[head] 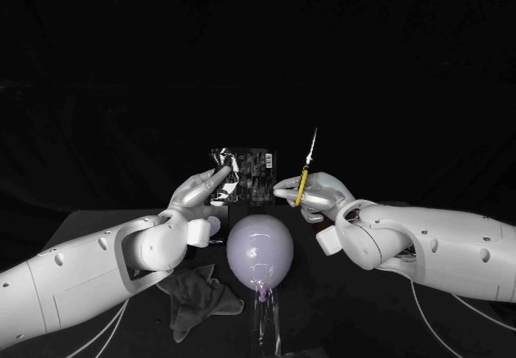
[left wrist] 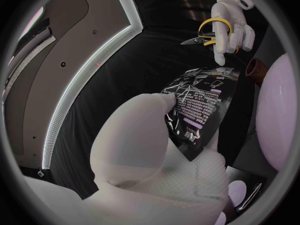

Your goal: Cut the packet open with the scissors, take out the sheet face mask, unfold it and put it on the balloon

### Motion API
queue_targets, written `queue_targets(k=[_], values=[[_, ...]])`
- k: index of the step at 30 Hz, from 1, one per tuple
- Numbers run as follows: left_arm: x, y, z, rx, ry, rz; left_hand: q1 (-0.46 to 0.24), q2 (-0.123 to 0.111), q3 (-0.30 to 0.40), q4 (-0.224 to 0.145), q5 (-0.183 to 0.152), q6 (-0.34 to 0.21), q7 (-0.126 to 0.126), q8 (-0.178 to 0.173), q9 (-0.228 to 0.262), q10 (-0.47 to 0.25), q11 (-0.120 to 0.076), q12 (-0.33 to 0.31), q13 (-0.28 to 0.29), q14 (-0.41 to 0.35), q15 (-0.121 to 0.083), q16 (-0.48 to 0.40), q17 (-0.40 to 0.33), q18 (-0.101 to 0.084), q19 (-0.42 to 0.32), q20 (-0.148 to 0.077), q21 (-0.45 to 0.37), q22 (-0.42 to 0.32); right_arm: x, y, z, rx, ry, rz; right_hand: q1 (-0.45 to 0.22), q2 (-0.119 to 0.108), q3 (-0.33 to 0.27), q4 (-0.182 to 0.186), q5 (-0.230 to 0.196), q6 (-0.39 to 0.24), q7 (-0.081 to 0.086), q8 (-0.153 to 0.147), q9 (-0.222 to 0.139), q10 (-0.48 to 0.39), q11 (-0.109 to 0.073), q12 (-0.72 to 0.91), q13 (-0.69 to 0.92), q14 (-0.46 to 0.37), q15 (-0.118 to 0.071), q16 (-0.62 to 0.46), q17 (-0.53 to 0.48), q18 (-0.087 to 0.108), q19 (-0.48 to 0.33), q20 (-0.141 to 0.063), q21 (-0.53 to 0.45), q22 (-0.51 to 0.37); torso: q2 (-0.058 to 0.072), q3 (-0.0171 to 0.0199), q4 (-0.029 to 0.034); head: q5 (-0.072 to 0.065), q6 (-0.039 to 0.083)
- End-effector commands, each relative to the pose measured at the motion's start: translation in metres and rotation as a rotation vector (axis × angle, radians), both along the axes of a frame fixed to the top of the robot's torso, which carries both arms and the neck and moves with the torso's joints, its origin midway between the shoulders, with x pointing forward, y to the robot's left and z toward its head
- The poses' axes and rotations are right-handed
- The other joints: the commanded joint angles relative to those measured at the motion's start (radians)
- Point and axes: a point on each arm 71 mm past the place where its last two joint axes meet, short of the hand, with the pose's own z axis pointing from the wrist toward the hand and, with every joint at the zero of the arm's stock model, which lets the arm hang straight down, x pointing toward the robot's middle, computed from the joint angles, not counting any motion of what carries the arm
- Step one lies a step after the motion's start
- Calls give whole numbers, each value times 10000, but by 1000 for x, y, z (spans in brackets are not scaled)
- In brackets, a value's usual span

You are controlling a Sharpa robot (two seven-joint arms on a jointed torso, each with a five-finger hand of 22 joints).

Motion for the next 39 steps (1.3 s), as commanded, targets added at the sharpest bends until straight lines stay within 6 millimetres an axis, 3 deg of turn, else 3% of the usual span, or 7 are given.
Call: queue_targets(k=[1,9,29,39], values=[[-2,-5,2,-233,-38,-349,-2,79,62,-12,33,-25,5,36,11,-63,-30,-21,-6,17,-5,-9,14,83,79,9,-2,-17,0,3,2,201,-120,171,-87,17,-127,8,-2,-3767,1416,-45,-261,2539,920,10992,2625,1006,123,58,2634,-130,323,80,-20,2128,-4,0,1,-2,12],[-3,-6,3,-214,-71,-450,-2,79,62,-12,33,-25,5,36,11,-63,-30,-21,-6,17,-5,-9,14,83,79,9,-2,-17,1,5,3,259,-132,193,-89,39,-336,29,-2,-4260,1489,-68,-666,2539,981,10992,2625,1006,163,58,2634,-118,293,114,-73,2114,-3,-5,-3,14,3],[-4,2,4,-222,-130,-369,-6,92,66,-18,34,-13,6,51,24,-48,-33,-12,-2,30,-9,-5,26,82,110,3,-10,-29,6,-6,3,68,-243,-117,-60,41,-459,23,-2,-4433,1545,-73,-832,2539,1027,10992,2625,1006,210,58,2634,-117,287,146,-84,2113,1,-8,2,9,-59],[-6,0,4,-280,-130,-512,-5,97,69,-23,34,-10,5,56,28,-45,-34,-11,-1,34,-10,-4,29,82,119,1,-13,-34,8,-2,2,57,-257,-12,-14,43,-542,3,-2,-4569,1568,-81,-958,2539,1050,10992,2625,1006,243,58,2634,-114,276,174,-103,2109,-5,-6,1,12,-100]])
